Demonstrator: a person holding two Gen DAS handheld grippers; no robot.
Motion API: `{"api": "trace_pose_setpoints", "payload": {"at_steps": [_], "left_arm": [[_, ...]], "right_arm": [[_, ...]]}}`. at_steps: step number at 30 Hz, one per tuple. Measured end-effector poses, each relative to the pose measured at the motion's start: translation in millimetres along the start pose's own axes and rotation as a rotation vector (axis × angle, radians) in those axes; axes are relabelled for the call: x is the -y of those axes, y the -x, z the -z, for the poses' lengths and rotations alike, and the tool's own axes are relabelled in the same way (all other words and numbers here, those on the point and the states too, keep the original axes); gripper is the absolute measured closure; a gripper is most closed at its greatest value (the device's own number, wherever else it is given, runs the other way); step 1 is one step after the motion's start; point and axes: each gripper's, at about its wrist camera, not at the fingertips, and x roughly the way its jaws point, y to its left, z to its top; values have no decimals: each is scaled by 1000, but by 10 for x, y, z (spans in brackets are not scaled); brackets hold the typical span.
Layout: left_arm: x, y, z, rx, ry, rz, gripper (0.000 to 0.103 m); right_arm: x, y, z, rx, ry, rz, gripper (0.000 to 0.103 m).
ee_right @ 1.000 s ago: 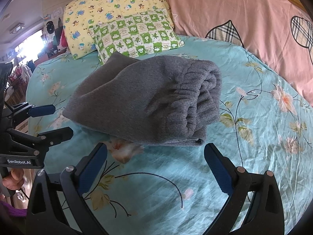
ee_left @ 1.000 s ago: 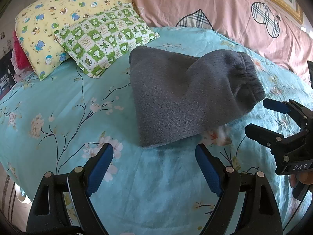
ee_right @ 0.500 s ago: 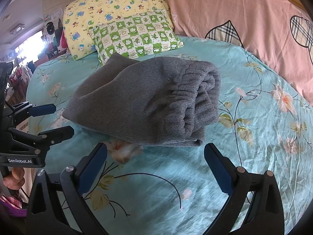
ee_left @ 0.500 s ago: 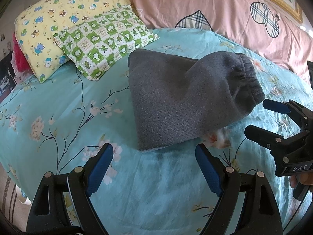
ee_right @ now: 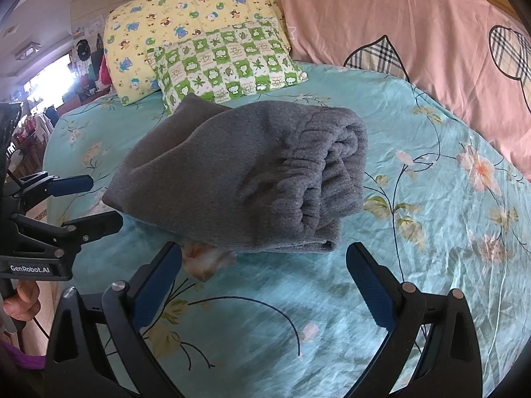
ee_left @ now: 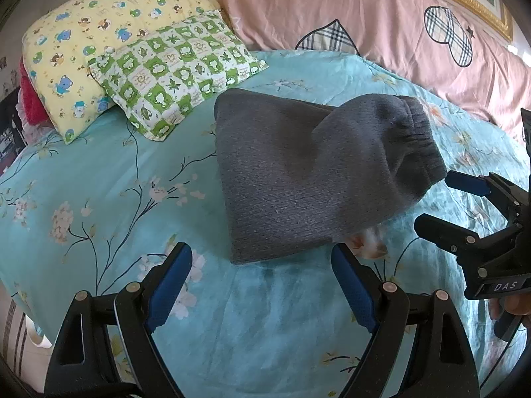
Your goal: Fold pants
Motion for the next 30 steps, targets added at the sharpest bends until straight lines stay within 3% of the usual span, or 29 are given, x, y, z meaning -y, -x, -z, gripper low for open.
{"api": "trace_pose_setpoints", "payload": {"at_steps": [10,30], "left_arm": [[18,81,-8,16,3,25,17],[25,85,-124,64,-6,0,17]], "right_arm": [[58,56,31,10,-16,4,4],[92,97,-17,23,-20,14,4]]}}
